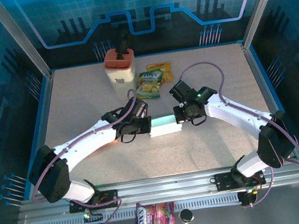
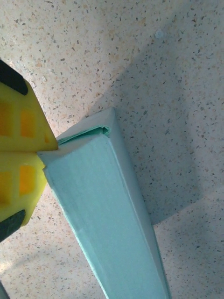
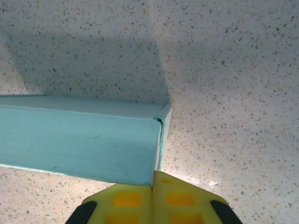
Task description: Fold the paper box
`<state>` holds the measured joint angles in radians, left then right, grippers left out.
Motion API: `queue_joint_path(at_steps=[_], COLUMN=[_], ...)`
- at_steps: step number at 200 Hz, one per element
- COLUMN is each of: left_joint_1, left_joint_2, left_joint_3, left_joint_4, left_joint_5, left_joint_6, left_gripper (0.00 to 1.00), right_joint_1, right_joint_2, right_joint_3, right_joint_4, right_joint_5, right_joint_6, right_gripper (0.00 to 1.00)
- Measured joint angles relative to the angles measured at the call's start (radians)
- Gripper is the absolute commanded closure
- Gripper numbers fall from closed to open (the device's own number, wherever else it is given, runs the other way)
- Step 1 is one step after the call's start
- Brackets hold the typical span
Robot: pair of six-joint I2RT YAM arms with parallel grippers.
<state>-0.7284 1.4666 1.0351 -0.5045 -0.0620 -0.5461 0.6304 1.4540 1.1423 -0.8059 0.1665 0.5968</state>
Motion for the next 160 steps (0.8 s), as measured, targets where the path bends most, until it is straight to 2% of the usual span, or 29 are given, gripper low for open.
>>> queue_joint_path(at_steps=[20, 57, 85, 105, 133, 160], left_joint_1=[-0.009, -0.028, -0.04, -0.045, -0.05, -0.058], left_joint_2=[-0.021, -0.039, -0.045, -0.045, -0.045, -0.045], left_joint_3=[-0.034, -0.066, -0.075, -0.075, -0.075, -0.074], left_joint_4=[0.031, 0.061, 0.069, 0.069, 0.068, 0.068], left_joint_5=[-0.032, -0.09, -0.113, -0.125, -0.132, -0.14], left_joint_6=[-0.021, -0.071, -0.092, -0.101, -0.107, -0.108], left_gripper=[1.0, 1.0, 1.0, 1.0, 1.0, 1.0], right_joint_1=[0.0, -0.009, -0.072, -0.143, -0.197, -0.211], right_joint_2=[-0.019, -0.125, -0.253, -0.319, -0.335, -0.329], right_joint_3=[-0.012, -0.043, -0.114, -0.213, -0.357, -0.419], right_joint_4=[-0.009, -0.015, 0.039, 0.153, 0.337, 0.472], right_joint_5=[-0.028, -0.134, -0.251, -0.342, -0.428, -0.473], right_joint_6=[0.031, 0.164, 0.365, 0.558, 0.832, 1.015], right_gripper=[0.58, 0.38, 0.3, 0.29, 0.27, 0.27])
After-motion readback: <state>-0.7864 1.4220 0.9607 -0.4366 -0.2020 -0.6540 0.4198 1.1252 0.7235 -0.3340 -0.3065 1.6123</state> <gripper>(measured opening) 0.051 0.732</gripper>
